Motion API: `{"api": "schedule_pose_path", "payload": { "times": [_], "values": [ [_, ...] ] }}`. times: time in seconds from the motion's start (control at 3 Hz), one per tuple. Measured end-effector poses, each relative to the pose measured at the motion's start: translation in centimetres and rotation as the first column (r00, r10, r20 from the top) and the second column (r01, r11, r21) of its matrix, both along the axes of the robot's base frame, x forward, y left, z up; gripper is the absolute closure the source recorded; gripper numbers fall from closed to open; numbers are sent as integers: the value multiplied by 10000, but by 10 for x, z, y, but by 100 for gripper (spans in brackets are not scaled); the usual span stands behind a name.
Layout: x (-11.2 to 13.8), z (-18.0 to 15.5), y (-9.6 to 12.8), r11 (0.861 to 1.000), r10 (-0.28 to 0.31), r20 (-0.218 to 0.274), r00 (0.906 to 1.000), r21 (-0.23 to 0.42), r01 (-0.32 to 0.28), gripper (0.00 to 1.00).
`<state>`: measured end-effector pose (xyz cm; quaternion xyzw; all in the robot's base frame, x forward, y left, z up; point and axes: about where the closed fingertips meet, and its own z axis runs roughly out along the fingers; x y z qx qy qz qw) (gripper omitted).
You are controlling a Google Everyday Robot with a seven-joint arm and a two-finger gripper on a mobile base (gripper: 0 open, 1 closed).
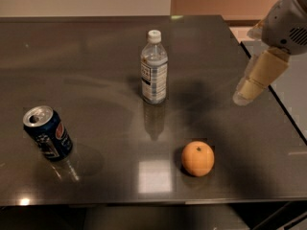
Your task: Knock blue plastic bottle over
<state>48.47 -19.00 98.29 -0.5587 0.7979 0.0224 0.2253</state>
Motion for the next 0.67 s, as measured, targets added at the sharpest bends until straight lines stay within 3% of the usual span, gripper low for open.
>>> {"api": "schedule_pose_path", "payload": {
  "times": [0.33, 0.67],
  "values": [
    [31, -7, 32, 9949, 88, 154, 9998, 1004, -103, 0],
    [60, -7, 63, 9824, 136, 684, 9976, 1851, -261, 0]
  ]
}}
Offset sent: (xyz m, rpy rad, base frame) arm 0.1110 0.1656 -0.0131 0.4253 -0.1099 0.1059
